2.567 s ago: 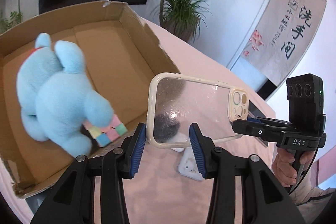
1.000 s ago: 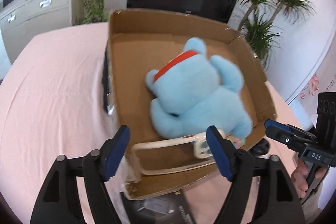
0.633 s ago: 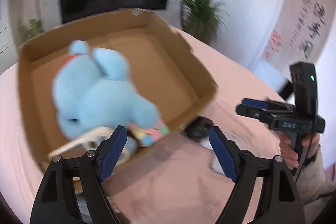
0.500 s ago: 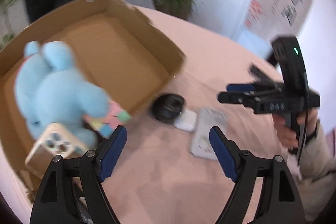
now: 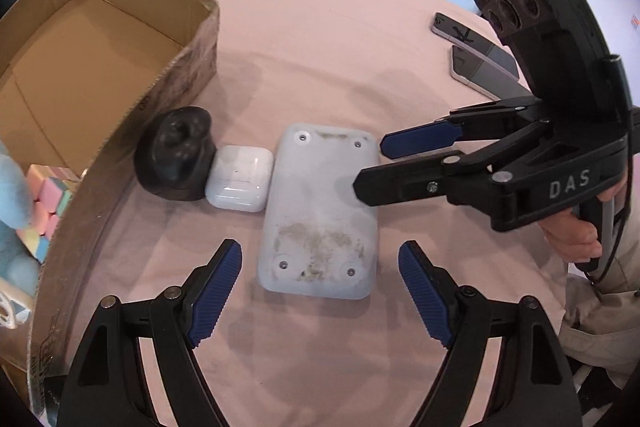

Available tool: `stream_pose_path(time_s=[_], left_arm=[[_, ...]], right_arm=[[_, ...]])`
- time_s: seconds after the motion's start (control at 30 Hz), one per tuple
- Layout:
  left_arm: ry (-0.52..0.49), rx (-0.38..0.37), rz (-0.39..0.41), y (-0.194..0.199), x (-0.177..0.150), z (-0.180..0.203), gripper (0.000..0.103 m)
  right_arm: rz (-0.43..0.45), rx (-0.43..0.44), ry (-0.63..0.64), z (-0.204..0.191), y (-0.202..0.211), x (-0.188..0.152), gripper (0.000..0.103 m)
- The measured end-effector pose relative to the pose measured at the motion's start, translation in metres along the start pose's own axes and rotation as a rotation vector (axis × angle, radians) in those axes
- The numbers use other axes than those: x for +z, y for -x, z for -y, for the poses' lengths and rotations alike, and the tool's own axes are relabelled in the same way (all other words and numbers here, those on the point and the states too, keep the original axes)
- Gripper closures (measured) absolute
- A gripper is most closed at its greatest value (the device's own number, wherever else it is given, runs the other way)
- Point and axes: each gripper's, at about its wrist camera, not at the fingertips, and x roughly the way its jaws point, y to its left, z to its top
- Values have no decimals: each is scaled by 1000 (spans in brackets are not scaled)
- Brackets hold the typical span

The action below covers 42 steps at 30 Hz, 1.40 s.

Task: Organize objects
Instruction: 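Grasp the white phone-shaped case with the right gripper and lift it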

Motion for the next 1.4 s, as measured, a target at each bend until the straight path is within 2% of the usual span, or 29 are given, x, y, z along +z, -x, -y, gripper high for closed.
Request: stream_pose_path(time_s=[0.17, 0.23, 0.37, 0.43, 0.5, 0.6, 0.7, 0.87, 1.13, 1.4], left_arm=[[18, 49, -29, -19, -2, -1, 23], [27, 28, -18, -21, -4, -2, 37], [26, 23, -17, -21, -6, 0, 37], [41, -5, -11, -21, -8, -4, 37], [59, -41, -4, -19, -8, -7, 37], [60, -50, -3, -19, -11, -6, 37], [64, -55, -9, -18, -4, -11, 37], [49, -48, 8, -12, 1, -5, 37], [41, -1, 79, 13, 6, 1, 37], [101, 54, 183, 48, 8, -15, 37]], right_arm=[[9, 20, -34, -7, -8, -2, 46], [20, 13, -53, -7, -8, -4, 52], [35, 16, -120, -4, -9, -10, 70], [12, 96, -185, 1, -14, -14, 70], [13, 140, -231, 3, -17, -18, 70], [34, 117, -222, -4, -20, -19, 73], [38, 130, -233, -6, -20, -20, 78], [61, 120, -209, -14, -11, -21, 78], [92, 113, -124, -38, 11, -10, 78], [116, 99, -8, -75, 22, 14, 78]])
